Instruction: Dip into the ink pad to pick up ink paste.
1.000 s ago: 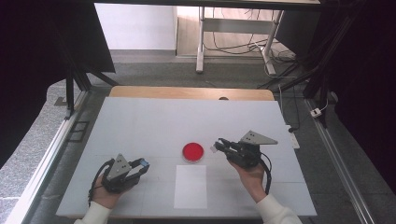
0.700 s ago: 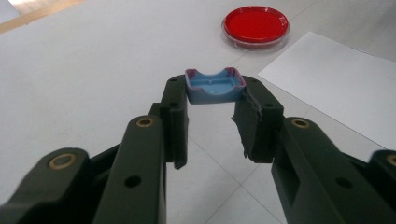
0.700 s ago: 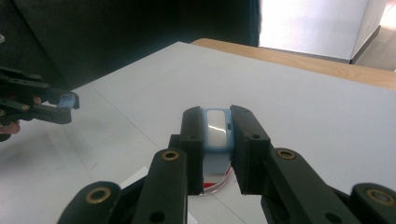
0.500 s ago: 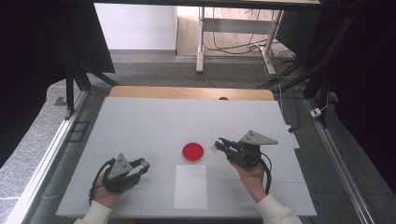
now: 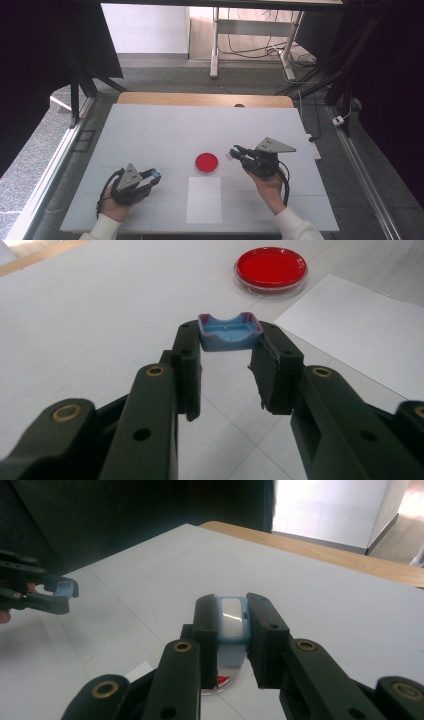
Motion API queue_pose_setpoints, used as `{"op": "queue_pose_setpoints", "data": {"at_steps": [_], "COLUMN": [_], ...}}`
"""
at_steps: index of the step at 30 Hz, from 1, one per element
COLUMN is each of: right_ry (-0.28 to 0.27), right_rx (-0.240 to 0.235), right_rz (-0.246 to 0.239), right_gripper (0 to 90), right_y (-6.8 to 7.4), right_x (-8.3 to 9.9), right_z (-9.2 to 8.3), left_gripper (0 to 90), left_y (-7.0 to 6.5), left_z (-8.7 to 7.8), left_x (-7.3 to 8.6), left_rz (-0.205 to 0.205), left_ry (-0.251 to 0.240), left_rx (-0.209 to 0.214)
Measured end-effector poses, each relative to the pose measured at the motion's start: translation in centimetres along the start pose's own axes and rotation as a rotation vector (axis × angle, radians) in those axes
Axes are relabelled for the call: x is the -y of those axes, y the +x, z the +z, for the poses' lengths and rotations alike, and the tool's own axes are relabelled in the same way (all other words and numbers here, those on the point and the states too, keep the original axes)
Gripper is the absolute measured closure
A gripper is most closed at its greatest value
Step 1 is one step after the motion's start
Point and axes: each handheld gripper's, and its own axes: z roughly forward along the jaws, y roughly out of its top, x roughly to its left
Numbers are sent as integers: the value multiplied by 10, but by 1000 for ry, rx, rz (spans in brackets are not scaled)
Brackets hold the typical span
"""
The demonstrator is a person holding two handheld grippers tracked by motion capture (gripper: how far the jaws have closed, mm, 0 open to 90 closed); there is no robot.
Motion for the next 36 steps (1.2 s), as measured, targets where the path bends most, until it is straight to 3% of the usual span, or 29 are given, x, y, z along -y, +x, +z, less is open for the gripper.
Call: {"op": "queue_pose_setpoints", "data": {"at_steps": [3, 18, 25, 29, 36], "right_ry": [5, 24, 7, 31, 107], "right_rx": [-9, -4, -14, -35, -53], "right_rz": [18, -4, 27, 49, 9], "right_gripper": [750, 750, 750, 749, 750], "right_y": [-2, -5, -6, -7, -6], "right_x": [-3, -23, -26, -22, -15], "right_z": [2, 21, 31, 45, 65], "left_gripper": [651, 651, 651, 651, 651], "left_y": [0, 1, 0, -1, 1], "left_z": [1, 3, 4, 4, 6], "left_x": [0, -1, -1, -1, 0], "left_rz": [-1, -1, -1, 5, 0], "left_ry": [4, 7, 10, 11, 18], "left_rx": [2, 6, 6, 5, 2]}}
